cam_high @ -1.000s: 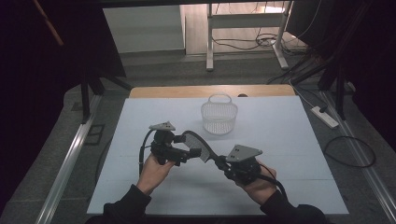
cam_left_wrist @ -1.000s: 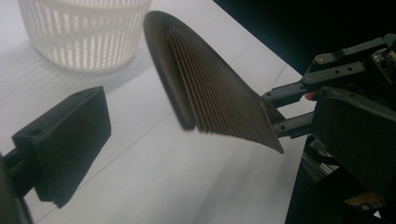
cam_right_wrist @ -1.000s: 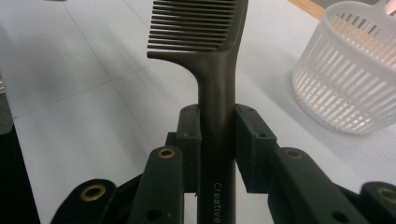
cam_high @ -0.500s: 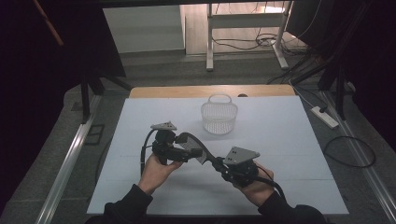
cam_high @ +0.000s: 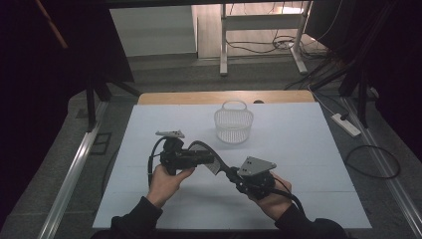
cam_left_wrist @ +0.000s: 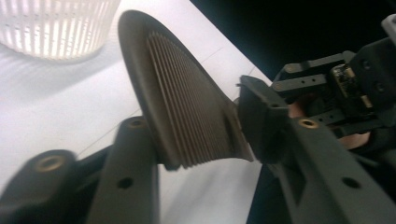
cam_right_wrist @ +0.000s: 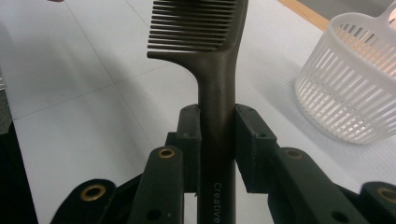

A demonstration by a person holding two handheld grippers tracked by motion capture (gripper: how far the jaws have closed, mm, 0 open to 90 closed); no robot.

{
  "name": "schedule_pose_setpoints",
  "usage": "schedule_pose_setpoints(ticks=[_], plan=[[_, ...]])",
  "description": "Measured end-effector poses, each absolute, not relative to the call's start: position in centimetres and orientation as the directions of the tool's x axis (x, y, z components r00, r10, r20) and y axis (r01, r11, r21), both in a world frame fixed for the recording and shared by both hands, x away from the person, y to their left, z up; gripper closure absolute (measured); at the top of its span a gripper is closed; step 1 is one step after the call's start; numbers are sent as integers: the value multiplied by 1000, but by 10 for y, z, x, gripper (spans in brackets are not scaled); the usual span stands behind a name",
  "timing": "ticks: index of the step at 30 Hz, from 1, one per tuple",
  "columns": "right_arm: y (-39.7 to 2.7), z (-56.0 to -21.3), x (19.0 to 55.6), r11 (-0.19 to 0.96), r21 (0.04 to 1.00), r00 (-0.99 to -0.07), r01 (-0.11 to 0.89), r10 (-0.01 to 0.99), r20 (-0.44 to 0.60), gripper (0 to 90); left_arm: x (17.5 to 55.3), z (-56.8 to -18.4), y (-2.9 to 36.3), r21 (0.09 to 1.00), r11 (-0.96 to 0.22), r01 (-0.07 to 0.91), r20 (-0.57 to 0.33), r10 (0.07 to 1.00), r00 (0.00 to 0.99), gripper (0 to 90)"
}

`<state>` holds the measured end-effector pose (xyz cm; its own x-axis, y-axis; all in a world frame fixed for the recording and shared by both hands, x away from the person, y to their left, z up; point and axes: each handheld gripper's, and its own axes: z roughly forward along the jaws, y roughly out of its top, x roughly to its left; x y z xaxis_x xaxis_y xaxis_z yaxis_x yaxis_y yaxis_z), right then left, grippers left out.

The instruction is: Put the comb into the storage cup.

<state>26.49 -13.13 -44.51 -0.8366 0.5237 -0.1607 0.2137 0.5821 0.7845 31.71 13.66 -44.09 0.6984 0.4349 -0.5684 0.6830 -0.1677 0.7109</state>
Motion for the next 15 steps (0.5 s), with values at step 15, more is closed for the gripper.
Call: schedule_pose_setpoints(ticks=[15], plan=[[-130, -448, 265, 598, 778, -829, 194, 524, -196, 723, 320, -446, 139, 649, -128, 750, -672, 364, 644, 826]])
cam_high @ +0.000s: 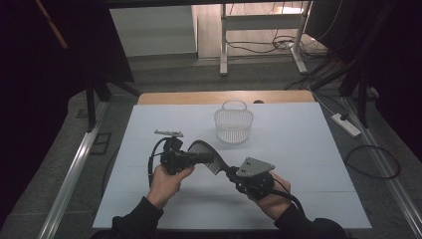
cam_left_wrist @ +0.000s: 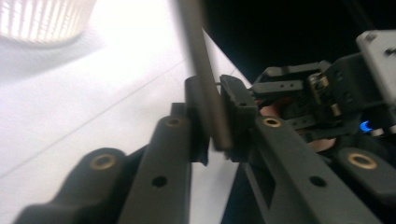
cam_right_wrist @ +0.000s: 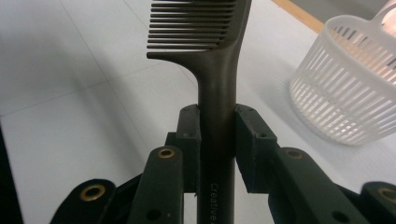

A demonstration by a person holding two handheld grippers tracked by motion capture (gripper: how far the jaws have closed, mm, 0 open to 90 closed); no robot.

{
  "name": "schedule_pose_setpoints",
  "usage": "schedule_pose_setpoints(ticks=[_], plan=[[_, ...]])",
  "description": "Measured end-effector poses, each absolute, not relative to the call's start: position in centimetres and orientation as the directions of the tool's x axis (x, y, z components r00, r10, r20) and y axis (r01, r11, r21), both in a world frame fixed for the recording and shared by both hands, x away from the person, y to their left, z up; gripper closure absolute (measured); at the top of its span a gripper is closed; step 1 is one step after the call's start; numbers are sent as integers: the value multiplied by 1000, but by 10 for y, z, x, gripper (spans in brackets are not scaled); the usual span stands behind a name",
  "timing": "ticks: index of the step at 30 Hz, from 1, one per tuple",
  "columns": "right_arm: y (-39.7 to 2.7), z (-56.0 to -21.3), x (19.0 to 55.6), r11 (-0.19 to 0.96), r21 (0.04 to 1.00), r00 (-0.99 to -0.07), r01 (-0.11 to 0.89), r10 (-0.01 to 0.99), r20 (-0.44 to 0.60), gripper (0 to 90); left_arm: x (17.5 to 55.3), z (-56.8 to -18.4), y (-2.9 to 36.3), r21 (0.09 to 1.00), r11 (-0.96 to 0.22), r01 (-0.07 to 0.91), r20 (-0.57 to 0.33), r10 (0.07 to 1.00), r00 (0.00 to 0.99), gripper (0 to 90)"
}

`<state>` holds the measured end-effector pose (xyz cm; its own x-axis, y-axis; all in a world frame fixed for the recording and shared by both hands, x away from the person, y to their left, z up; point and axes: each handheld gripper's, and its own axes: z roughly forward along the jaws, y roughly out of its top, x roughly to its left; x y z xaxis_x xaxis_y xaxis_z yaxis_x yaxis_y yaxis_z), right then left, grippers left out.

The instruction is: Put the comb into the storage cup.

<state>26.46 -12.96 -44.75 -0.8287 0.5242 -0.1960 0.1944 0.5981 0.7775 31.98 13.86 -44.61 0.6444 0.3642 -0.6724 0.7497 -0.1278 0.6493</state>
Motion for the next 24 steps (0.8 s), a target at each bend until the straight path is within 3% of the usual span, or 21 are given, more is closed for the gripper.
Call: schedule_pose_setpoints(ticks=[2, 12, 24], plan=[[-128, -448, 264, 604, 774, -824, 189, 526, -210, 722, 320, -447, 138, 635, -110, 765, -699, 340, 629, 870], [-129, -450, 267, 589, 782, -827, 205, 532, -184, 705, 319, -447, 138, 621, -96, 778, -711, 349, 611, 874], [-130, -452, 269, 583, 777, -837, 235, 528, -143, 550, 318, -444, 142, 645, -83, 760, -693, 357, 627, 873]])
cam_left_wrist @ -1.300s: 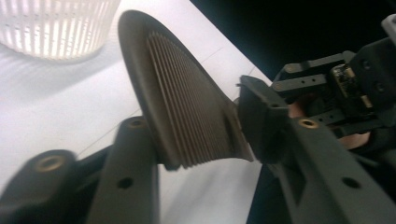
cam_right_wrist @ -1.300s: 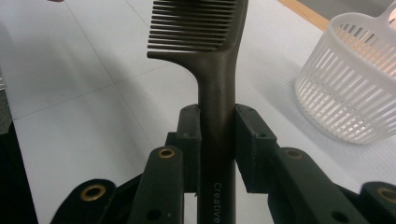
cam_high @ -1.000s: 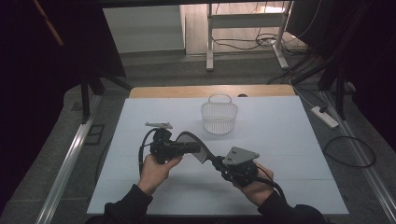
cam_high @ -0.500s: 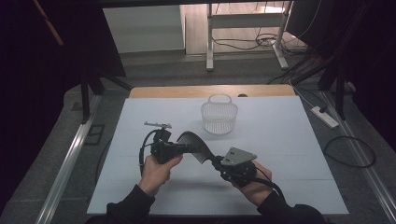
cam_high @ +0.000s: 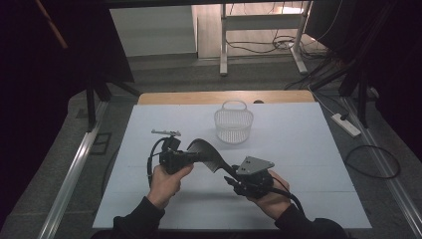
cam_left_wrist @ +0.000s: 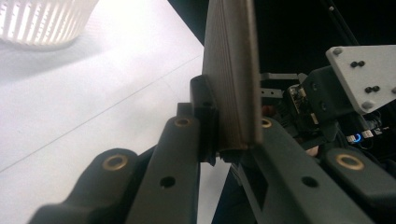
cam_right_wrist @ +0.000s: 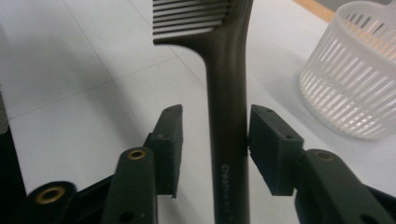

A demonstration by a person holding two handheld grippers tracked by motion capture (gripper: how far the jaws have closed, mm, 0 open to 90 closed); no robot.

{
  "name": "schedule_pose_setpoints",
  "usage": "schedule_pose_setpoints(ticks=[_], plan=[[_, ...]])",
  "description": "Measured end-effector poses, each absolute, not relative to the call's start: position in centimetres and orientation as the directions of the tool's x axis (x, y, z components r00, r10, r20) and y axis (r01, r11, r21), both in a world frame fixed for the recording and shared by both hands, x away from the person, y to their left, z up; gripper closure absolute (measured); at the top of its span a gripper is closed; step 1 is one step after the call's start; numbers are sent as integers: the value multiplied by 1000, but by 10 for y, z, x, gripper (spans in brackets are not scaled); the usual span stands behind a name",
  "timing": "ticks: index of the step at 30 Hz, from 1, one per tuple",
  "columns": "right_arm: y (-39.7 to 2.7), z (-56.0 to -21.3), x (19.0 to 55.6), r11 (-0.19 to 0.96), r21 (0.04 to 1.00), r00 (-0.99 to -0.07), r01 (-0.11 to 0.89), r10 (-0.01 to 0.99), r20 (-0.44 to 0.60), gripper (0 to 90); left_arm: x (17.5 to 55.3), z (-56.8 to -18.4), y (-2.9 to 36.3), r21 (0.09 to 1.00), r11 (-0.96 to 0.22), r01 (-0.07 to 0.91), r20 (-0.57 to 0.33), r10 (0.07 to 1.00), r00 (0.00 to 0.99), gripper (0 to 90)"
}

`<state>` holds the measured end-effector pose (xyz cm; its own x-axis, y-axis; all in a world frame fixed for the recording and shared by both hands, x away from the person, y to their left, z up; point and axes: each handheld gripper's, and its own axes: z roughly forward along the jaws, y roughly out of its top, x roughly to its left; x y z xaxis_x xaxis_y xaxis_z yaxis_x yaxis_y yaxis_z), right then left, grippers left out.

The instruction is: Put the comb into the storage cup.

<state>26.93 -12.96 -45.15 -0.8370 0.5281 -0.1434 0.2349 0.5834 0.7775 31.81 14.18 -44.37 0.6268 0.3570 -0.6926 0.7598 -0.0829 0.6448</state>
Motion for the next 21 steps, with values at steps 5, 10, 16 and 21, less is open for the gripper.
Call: schedule_pose_setpoints(ticks=[5, 10, 16, 21], plan=[[-131, -453, 271, 583, 769, -834, 261, 537, -125, 477, 318, -443, 144, 653, -84, 752, -679, 373, 632, 873], [-134, -453, 274, 565, 771, -828, 295, 554, -89, 407, 318, -442, 144, 663, -87, 743, -668, 378, 641, 873], [-138, -451, 276, 549, 779, -830, 303, 553, -67, 338, 318, -440, 146, 675, -90, 732, -652, 391, 649, 872], [-142, -450, 278, 542, 778, -829, 319, 557, -48, 294, 318, -439, 147, 682, -97, 725, -637, 408, 654, 872]])
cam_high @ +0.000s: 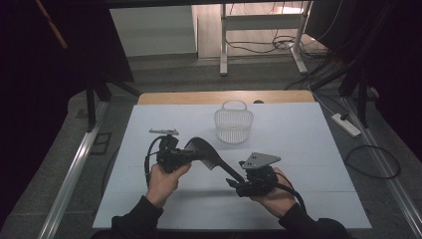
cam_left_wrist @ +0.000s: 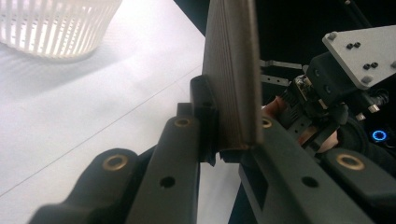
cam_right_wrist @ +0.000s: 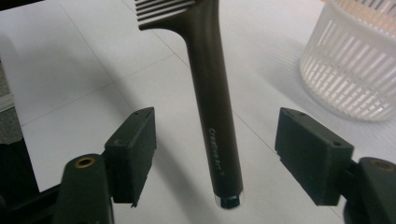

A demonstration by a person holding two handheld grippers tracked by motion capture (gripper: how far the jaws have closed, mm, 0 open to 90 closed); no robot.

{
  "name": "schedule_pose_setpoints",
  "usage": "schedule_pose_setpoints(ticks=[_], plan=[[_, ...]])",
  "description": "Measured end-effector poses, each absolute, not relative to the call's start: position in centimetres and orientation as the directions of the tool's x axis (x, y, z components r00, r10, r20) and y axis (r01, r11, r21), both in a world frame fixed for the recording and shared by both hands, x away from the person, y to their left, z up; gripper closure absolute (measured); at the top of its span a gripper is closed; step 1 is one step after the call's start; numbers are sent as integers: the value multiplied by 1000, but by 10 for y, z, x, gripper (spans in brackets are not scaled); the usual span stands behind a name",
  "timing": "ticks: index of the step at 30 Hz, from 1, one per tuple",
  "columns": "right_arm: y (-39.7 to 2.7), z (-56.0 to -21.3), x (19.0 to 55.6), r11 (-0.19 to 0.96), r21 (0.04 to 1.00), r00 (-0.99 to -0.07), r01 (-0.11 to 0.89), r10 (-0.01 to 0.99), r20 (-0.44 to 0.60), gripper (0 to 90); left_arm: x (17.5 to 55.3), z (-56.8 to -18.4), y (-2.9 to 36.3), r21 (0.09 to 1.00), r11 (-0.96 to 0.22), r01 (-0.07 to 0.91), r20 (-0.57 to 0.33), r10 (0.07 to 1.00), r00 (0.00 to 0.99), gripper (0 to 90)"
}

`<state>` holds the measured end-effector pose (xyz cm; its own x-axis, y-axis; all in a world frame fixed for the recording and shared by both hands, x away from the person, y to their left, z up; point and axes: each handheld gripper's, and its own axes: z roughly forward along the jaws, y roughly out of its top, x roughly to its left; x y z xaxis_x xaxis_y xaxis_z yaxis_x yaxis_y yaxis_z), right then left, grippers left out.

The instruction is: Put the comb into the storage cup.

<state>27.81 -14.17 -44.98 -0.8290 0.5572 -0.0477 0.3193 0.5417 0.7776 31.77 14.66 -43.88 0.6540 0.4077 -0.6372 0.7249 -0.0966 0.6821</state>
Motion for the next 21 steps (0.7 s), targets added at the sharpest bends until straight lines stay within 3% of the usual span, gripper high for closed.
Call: schedule_pose_setpoints(ticks=[10, 21], plan=[[-148, -448, 280, 556, 760, -829, 337, 558, -41, 235, 316, -434, 147, 705, -127, 698, -589, 443, 676, 872], [-159, -445, 284, 535, 744, -822, 400, 568, 34, 169, 314, -429, 144, 726, -179, 664, -517, 494, 699, 871]])
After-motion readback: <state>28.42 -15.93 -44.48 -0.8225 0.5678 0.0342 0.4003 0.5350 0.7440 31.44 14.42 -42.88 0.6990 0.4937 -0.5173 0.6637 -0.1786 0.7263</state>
